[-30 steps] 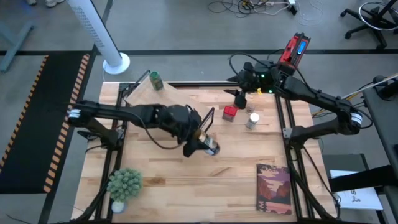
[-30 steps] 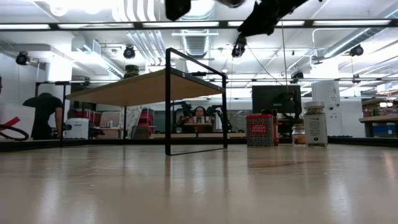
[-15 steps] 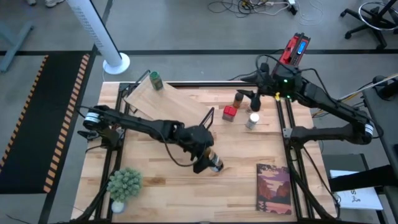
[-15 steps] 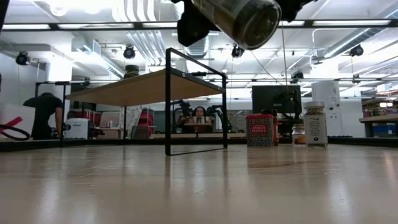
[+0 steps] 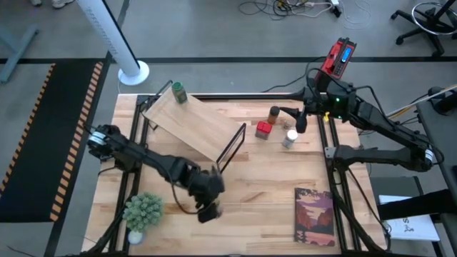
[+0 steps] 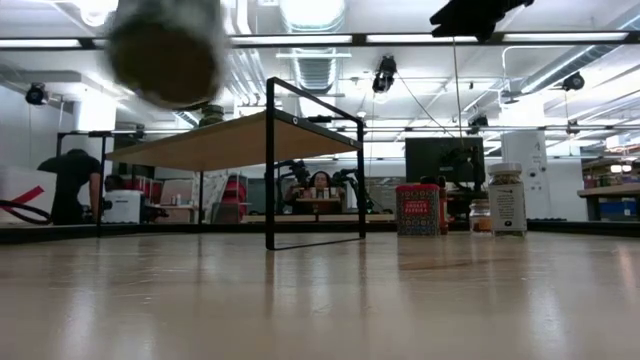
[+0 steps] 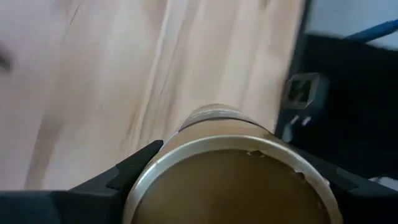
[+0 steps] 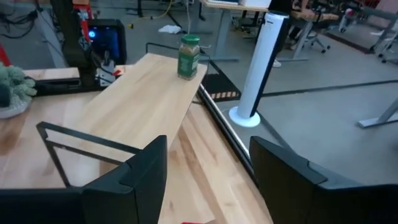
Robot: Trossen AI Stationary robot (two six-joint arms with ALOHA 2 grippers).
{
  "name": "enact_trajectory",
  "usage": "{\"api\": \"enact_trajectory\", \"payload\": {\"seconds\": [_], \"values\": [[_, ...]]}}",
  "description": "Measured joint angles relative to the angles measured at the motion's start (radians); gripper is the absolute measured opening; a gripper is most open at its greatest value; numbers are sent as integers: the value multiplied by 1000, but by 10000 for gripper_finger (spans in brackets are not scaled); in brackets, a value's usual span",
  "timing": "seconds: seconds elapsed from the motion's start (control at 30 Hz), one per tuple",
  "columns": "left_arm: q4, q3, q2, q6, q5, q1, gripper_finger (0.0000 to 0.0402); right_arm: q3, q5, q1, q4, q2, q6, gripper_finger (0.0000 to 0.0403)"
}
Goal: Shelf spices
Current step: Remove the gold seasoning bottle from the shelf
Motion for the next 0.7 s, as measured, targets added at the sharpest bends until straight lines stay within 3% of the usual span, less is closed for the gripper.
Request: {"api": "enact_trajectory", "payload": {"seconds": [0.3, 0.47, 0.7], "values": [[-350, 0, -6, -228, -160, -55, 271, -42, -73, 12, -5, 2, 37, 205], [-392, -20, -8, -276, -213, -55, 266, -50, -72, 44, -4, -20, 42, 204], [-320, -129, -18, -314, -201, -60, 274, -53, -70, 92, -4, -61, 48, 201]]}}
